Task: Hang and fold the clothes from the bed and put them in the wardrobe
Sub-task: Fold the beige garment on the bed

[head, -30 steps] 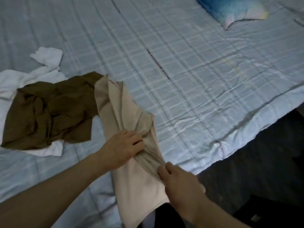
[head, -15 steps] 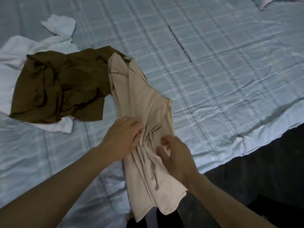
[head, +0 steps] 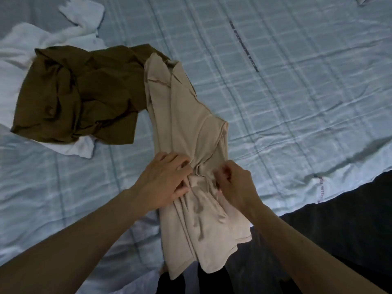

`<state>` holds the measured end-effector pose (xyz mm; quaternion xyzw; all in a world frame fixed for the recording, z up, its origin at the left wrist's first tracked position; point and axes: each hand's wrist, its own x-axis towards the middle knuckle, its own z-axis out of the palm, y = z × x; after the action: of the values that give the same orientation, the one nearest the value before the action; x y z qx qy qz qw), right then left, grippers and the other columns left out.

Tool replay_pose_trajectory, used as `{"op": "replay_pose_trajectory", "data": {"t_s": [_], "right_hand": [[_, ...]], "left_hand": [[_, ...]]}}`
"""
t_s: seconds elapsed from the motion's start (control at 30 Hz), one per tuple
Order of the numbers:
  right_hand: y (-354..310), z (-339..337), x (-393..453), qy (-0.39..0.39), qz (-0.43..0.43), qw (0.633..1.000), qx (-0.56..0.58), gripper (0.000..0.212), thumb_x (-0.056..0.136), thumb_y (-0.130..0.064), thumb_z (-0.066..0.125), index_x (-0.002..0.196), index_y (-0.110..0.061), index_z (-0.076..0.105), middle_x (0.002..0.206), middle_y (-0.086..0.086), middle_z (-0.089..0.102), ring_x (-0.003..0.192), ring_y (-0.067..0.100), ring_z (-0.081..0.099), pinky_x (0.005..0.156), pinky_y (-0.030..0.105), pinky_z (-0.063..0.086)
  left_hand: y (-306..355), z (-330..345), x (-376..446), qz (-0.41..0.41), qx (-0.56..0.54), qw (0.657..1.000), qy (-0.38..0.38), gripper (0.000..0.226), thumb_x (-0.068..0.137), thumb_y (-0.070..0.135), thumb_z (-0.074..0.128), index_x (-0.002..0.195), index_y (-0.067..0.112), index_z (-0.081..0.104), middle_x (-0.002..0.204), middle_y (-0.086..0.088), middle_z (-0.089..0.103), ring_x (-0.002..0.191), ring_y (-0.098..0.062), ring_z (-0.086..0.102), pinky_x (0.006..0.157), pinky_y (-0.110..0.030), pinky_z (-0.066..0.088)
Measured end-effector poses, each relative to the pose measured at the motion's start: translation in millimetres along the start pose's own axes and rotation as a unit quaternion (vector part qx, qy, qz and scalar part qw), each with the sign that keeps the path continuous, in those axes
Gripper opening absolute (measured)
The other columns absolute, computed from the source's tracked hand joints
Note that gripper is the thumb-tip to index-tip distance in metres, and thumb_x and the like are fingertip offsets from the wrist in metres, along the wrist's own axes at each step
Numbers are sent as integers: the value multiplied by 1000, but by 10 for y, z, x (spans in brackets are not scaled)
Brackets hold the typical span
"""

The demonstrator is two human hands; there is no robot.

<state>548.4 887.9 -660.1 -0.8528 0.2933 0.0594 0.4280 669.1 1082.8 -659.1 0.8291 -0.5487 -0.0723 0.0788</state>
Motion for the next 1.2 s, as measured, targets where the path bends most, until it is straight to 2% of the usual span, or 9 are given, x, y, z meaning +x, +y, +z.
{"op": "replay_pose_trajectory", "data": {"t_s": [0.13, 0.3, 0.4, 0.53, 0.6, 0.7, 0.83, 1.07, 1.2], "right_hand": [[-93, 168, -223, -67, -105, 989, -79, 25, 81, -41, 70, 95, -24, 59, 93, -9, 51, 75, 8, 50, 64, 25, 43], [-85, 295, -171, 14, -50, 997, -57, 13, 91, -17, 60, 80, -17, 54, 83, -3, 53, 72, 9, 48, 64, 26, 35], [-90, 279, -195, 22, -33, 999, -36, 17, 93, -18, 59, 79, -16, 51, 77, 0, 55, 70, 18, 52, 65, 37, 46], [-79, 234, -260, -8, -29, 1000, -6, 22, 79, -38, 69, 84, -21, 55, 77, -3, 57, 71, 14, 53, 62, 26, 43], [-63, 267, -260, -5, -18, 1000, -10, 17, 77, -32, 65, 79, -19, 55, 74, 0, 57, 68, 15, 52, 62, 27, 41], [-48, 290, -264, 15, 34, 999, 9, 16, 84, -16, 63, 74, -13, 51, 69, 0, 55, 63, 13, 48, 56, 16, 38], [-30, 242, -341, 18, 100, 993, 52, 18, 90, -20, 60, 82, -6, 52, 74, 6, 56, 62, 17, 50, 45, 17, 38], [8, 80, -485, -105, 91, 981, -137, 26, 87, -28, 65, 105, -20, 48, 93, 6, 61, 78, 23, 61, 67, 38, 55], [-275, 104, -279, -21, 74, 993, -91, 57, 83, -54, 68, 117, -13, 48, 100, 4, 62, 91, 24, 61, 83, 42, 53]], "left_hand": [[70, 63, -128, 44, -37, 998, 22, 30, 78, 47, 72, 94, 22, 67, 108, 1, 63, 98, -21, 57, 84, -39, 45], [33, 116, -227, 88, -64, 994, -29, 39, 72, 44, 74, 108, 29, 69, 119, 9, 63, 107, -15, 56, 93, -38, 42], [8, 105, -212, 76, -74, 993, -56, 46, 67, 38, 78, 111, 31, 68, 121, 9, 62, 109, -16, 57, 95, -37, 40], [64, 75, -231, 64, -108, 989, -82, 61, 61, 32, 74, 120, 35, 59, 126, 10, 56, 116, -14, 52, 98, -37, 40], [62, 67, -243, 65, -98, 989, -91, 66, 59, 35, 75, 122, 36, 55, 128, 9, 55, 118, -15, 49, 99, -39, 40], [67, 76, -238, 101, -58, 989, -93, 54, 59, 34, 82, 109, 34, 62, 123, 8, 59, 114, -19, 53, 94, -42, 43], [101, 104, -240, 153, -32, 987, -36, 24, 64, 22, 76, 87, 27, 67, 99, 8, 67, 99, -19, 58, 88, -39, 41], [72, -45, -433, 76, -137, 983, -100, 17, 74, 39, 55, 88, 29, 57, 85, 14, 56, 79, -9, 51, 72, -30, 38], [66, -105, -252, 2, -89, 996, -1, 27, 86, 38, 46, 99, 24, 65, 98, 5, 62, 90, -18, 54, 73, -37, 44]]}}
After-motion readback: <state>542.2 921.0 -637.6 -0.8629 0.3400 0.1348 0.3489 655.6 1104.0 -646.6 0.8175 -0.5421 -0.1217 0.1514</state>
